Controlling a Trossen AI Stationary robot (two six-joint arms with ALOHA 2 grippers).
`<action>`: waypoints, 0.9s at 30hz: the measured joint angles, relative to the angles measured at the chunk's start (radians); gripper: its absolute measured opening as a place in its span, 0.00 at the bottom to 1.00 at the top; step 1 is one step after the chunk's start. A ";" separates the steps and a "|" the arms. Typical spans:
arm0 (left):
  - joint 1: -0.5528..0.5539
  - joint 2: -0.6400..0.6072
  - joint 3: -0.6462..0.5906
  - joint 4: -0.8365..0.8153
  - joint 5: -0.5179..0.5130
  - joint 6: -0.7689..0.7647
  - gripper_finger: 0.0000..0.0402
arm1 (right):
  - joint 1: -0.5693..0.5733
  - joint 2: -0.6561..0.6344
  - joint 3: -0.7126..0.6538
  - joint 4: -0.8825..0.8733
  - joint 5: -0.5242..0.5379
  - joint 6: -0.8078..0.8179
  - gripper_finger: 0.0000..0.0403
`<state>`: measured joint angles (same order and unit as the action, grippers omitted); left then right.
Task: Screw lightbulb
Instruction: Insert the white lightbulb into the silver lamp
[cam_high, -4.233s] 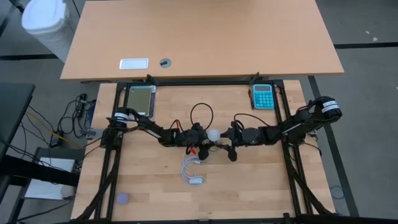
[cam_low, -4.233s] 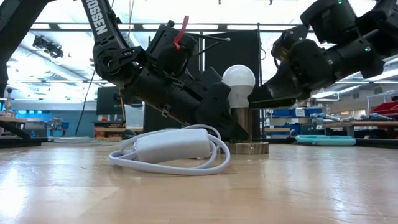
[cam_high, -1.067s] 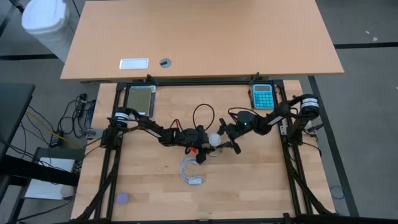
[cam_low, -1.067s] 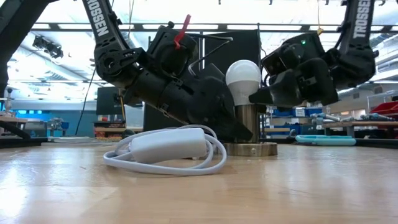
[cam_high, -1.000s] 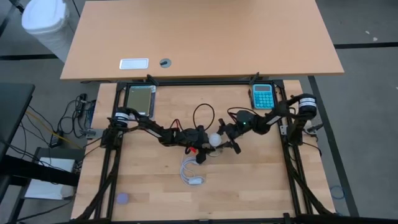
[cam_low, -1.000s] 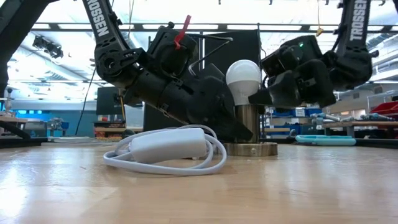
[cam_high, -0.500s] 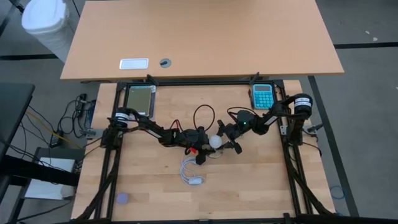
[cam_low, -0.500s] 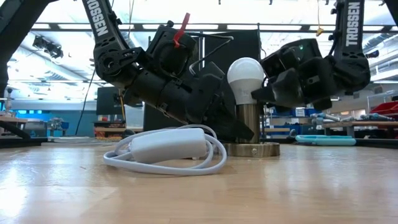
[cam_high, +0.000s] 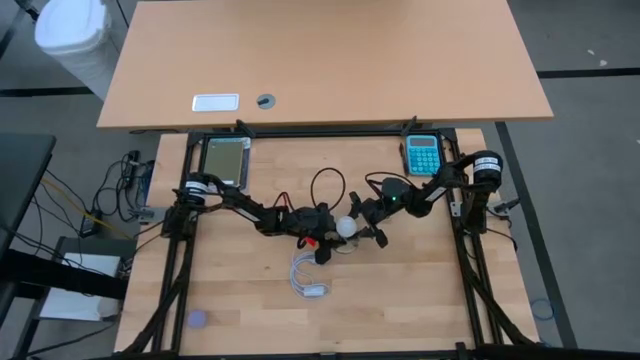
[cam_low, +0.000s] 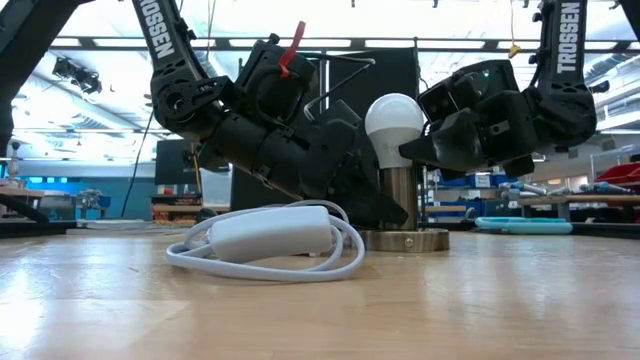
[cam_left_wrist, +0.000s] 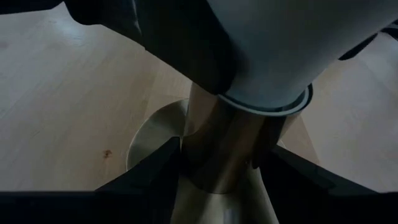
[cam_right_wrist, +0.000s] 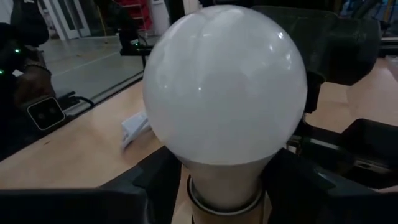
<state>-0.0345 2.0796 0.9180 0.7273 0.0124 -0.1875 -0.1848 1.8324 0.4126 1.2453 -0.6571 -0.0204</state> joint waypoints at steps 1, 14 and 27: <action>0.000 0.000 0.000 0.000 0.000 0.000 0.54 | 0.000 0.000 0.000 -0.001 0.001 -0.001 0.50; 0.000 0.000 0.000 0.000 -0.004 -0.007 0.54 | 0.005 -0.001 0.000 -0.008 0.035 0.012 0.41; -0.003 -0.001 -0.001 -0.014 -0.083 -0.034 0.54 | 0.106 -0.005 -0.046 0.036 0.280 0.027 0.41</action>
<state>-0.0372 2.0783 0.9171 0.7138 -0.0708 -0.2210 -0.0785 1.8271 0.3663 1.2812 -0.3768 0.0063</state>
